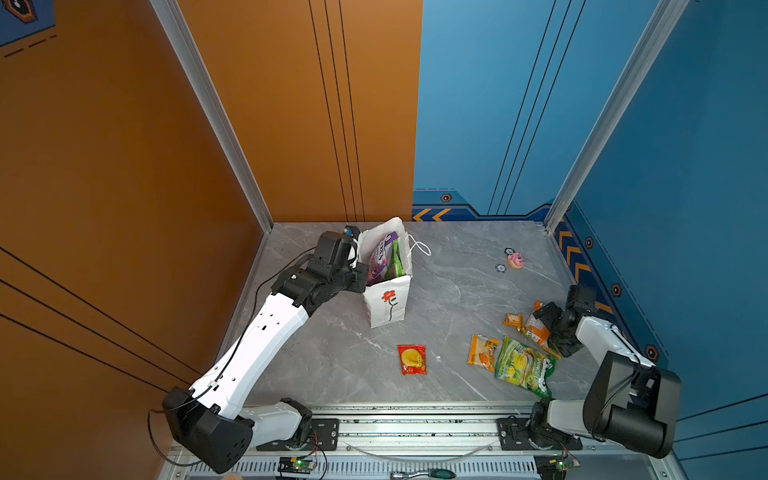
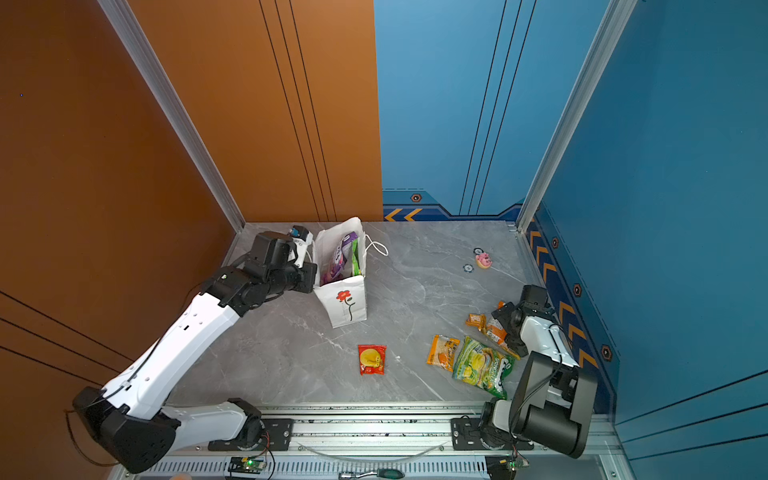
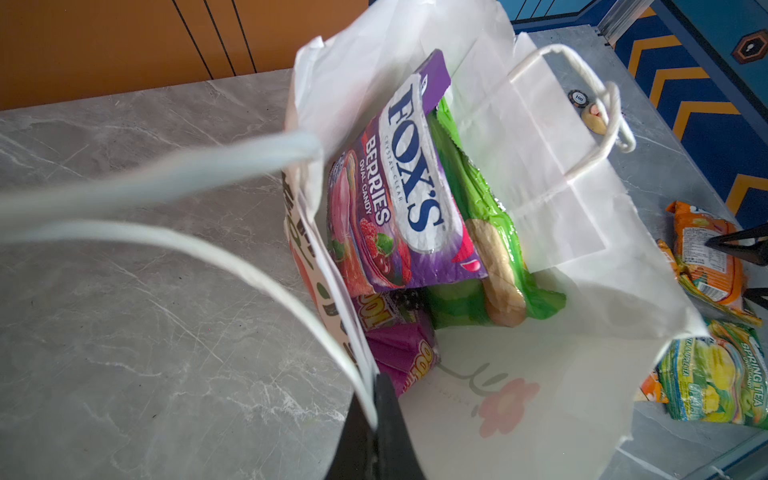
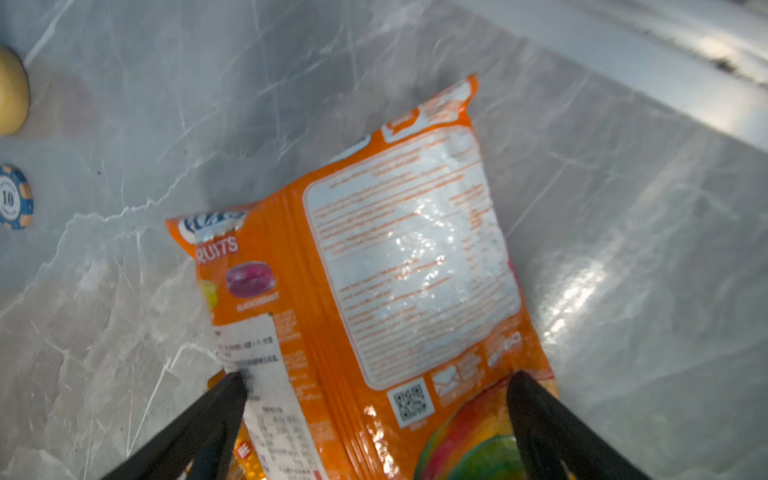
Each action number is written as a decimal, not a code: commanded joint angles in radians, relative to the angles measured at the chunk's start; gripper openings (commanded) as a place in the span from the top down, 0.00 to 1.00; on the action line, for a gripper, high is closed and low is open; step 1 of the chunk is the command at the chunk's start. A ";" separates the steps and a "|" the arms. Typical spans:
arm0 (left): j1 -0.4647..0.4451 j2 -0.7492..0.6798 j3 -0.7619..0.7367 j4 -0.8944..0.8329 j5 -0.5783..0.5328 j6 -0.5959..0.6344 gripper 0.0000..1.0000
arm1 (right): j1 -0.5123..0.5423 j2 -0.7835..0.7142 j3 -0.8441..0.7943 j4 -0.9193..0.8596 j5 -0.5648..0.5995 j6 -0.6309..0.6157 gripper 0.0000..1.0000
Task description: Place the snacks into the paper bag
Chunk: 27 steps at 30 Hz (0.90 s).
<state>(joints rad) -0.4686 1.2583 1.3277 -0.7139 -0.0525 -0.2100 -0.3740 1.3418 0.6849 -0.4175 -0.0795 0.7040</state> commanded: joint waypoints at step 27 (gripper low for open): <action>0.004 -0.027 0.001 0.057 -0.023 -0.005 1.00 | 0.524 0.161 0.191 0.055 -0.101 0.114 0.04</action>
<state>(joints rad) -0.4686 1.2583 1.3277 -0.7139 -0.0525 -0.2100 0.1406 1.5253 0.8200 -0.2977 -0.1665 0.8543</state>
